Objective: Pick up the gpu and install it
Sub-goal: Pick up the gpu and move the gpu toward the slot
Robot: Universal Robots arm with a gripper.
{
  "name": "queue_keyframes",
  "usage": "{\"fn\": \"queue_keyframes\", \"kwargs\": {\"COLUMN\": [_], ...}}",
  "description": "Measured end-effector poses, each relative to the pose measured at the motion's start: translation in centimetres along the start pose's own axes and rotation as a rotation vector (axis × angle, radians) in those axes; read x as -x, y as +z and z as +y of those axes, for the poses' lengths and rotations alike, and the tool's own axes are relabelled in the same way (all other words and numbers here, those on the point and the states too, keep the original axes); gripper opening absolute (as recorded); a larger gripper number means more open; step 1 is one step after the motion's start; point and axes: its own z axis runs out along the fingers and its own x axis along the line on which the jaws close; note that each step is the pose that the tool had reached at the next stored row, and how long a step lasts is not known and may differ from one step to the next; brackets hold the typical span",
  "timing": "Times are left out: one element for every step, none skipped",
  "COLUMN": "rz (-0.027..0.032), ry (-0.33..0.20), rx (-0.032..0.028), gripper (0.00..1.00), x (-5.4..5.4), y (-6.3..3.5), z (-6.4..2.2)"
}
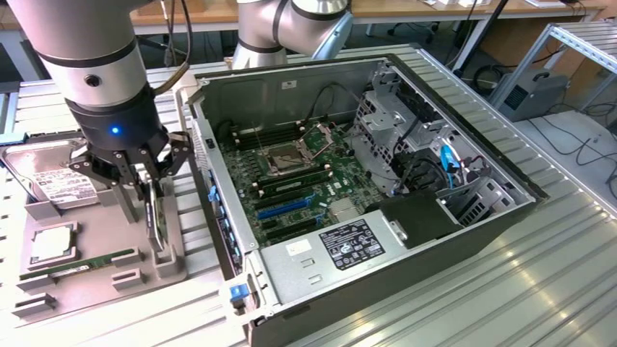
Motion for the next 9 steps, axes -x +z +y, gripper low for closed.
{"fn": "queue_keyframes", "kwargs": {"rz": [0.0001, 0.0, 0.0, 0.0, 0.0, 0.0001, 0.0001, 0.0001, -0.0001], "ry": [0.0, 0.0, 0.0, 0.0, 0.0, 0.0, 0.0, 0.0, 0.0], "rx": [-0.0001, -0.0001, 0.0, 0.0, 0.0, -0.0001, -0.0001, -0.0001, 0.0], "gripper": [0.27, 0.27, 0.27, 0.27, 0.27, 0.27, 0.27, 0.27, 0.27], "x": [0.0, 0.0, 0.01, 0.01, 0.01, 0.01, 0.01, 0.02, 0.02], "y": [-0.06, -0.1, -0.15, -0.2, -0.27, -0.33, -0.39, -0.43, -0.47], "z": [0.0, 0.0, 0.0, 0.0, 0.0, 0.01, 0.01, 0.01, 0.01]}}
